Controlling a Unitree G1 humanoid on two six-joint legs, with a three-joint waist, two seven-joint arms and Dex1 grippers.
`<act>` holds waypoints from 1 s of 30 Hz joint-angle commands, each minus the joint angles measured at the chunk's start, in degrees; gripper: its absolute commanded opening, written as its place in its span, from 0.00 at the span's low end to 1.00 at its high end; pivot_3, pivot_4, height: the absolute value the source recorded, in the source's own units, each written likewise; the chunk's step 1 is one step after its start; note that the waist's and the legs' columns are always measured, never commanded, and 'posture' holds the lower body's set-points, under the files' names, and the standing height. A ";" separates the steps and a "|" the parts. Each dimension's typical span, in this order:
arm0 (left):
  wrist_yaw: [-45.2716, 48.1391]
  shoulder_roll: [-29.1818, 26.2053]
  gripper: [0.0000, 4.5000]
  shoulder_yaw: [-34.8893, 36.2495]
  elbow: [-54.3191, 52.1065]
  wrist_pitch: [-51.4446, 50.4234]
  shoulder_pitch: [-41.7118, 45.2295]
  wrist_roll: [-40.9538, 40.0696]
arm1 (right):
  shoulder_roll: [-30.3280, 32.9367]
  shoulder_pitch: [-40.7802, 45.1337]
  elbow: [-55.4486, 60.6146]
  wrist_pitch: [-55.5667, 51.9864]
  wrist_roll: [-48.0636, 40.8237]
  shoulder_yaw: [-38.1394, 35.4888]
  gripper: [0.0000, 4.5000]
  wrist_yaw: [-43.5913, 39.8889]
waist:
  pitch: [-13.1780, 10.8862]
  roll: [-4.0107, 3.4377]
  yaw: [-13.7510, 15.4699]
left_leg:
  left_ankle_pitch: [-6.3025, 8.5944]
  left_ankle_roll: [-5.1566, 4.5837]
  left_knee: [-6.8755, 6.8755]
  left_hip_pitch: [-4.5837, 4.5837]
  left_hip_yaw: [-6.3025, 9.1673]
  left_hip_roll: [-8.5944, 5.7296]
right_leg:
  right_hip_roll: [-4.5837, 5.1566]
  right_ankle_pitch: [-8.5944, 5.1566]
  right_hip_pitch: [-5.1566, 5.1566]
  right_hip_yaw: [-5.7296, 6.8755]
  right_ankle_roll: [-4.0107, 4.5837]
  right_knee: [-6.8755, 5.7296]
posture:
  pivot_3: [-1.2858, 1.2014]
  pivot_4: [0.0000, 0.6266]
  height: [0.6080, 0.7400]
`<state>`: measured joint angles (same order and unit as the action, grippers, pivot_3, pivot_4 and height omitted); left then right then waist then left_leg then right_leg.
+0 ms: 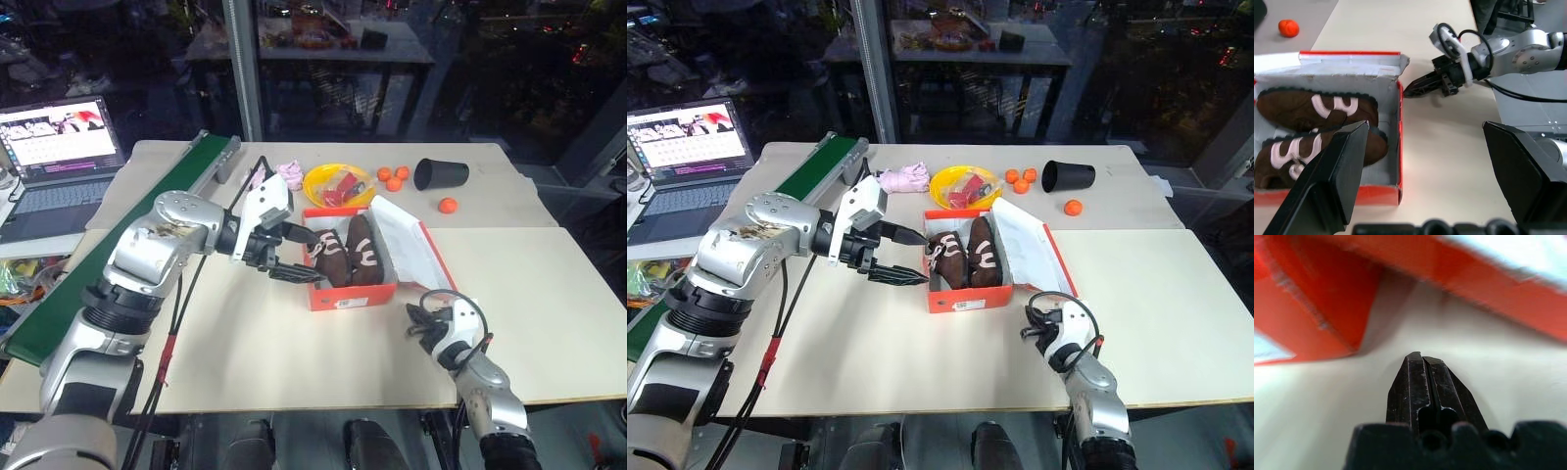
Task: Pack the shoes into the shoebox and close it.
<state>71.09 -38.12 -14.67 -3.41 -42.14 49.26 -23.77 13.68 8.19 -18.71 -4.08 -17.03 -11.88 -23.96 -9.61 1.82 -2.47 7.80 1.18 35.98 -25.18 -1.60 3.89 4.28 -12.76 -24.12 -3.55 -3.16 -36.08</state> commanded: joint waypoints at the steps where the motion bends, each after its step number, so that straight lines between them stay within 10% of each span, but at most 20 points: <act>1: 0.59 0.06 0.89 0.59 -0.27 1.09 1.78 0.19 | 1.13 4.10 -8.09 4.50 -0.70 -4.45 0.00 2.22 | 0.00 0.00 0.01 | 0.00 0.00 0.01 0.00 0.00 -0.02 | 0.00 0.00 0.00 -0.04 0.00 0.00 | 0.52 0.24 1.00; 6: 1.12 0.19 0.89 0.37 0.14 1.12 2.38 0.58 | 3.98 11.96 -17.11 10.58 -0.32 -5.48 0.00 0.03 | -0.01 0.00 -0.16 | -0.01 -0.01 0.02 0.00 -0.01 -0.07 | -0.06 0.02 0.02 -0.20 -0.02 0.01 | 0.52 0.24 1.00; 21: 0.91 -4.41 0.89 2.46 0.15 1.31 0.81 2.28 | 8.09 17.08 23.38 -11.94 -7.09 3.40 0.00 -4.64 | -0.09 -0.13 -0.19 | -0.01 -0.02 -0.11 -0.06 0.01 0.04 | -0.32 0.11 -0.20 -0.36 -0.32 -0.14 | 0.52 0.24 1.00; 30: -1.01 -10.63 0.89 7.19 -3.74 -0.45 -4.18 1.34 | 4.70 20.53 24.55 -20.00 -4.86 15.76 0.00 -8.12 | -0.10 -0.12 0.18 | -0.01 -0.02 -0.13 -0.10 0.01 0.08 | -0.35 0.03 -0.23 -0.36 -0.19 -0.12 | 0.52 0.24 1.00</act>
<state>70.84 -48.01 -9.54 -4.13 -42.21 45.64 -21.64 19.45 26.88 5.83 -23.90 -22.84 1.59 -31.29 -9.71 1.70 -2.29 7.79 1.16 35.86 -25.29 -1.60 3.96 3.93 -12.79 -24.34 -3.92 -3.25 -36.20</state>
